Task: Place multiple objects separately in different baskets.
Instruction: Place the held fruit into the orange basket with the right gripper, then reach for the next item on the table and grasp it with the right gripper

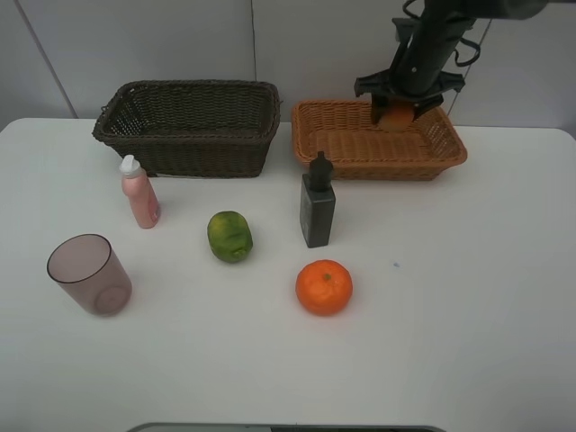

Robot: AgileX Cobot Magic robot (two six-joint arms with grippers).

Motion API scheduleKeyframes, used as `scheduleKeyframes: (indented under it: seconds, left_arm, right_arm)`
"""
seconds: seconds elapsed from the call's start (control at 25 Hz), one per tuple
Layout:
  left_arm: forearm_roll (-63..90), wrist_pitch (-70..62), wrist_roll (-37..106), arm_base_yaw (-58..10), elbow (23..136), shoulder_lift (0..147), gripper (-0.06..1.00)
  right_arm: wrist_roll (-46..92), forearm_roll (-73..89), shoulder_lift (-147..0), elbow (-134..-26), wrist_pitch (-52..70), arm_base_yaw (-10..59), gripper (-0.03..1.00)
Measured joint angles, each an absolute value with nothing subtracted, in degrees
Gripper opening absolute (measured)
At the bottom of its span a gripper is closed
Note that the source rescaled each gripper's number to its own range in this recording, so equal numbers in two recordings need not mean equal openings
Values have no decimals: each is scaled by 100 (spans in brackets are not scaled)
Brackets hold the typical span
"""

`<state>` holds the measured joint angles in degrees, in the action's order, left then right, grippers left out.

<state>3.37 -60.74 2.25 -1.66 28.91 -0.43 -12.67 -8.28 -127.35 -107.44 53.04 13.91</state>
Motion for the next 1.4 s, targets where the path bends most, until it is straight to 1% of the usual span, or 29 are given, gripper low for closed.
scheduleKeyframes:
  seconds: [0.24, 0.84, 0.88, 0.92, 1.0, 1.08, 1.12, 1.2, 1.4]
  left_arm:
    - [337, -6074, 225, -166, 2891, -43, 95]
    - [337, -6074, 225, -166, 2891, -43, 95]
    - [337, -6074, 225, -166, 2891, -43, 95]
    - [337, -6074, 225, -166, 2891, -43, 95]
    - [337, -6074, 225, -166, 2891, -43, 95]
    - [337, -6074, 225, -166, 2891, -43, 95]
    - [337, -6074, 225, -166, 2891, -43, 95]
    - [337, -6074, 225, -166, 2891, -43, 95]
    - [337, -6074, 225, -166, 2891, -43, 95]
  right_arm:
    - [-1259, -829, -13031, -10762, 4801, 1293, 39]
    - [-1112, -844, -13441, -10762, 4529, 1221, 40]
    - [-1112, -844, -13441, -10762, 4518, 1221, 44]
    - [-1112, -844, -13441, -10762, 4518, 1221, 53]
    - [-1112, -844, -13441, -10762, 4508, 1221, 76]
    - [-1112, -844, -13441, -10762, 4508, 1221, 91]
    - [-1112, -844, -13441, -10762, 4508, 1221, 94]
    - [-1112, -844, -13417, -10762, 4514, 1221, 98]
    - [-1108, -851, -13171, -10762, 4715, 1221, 100]
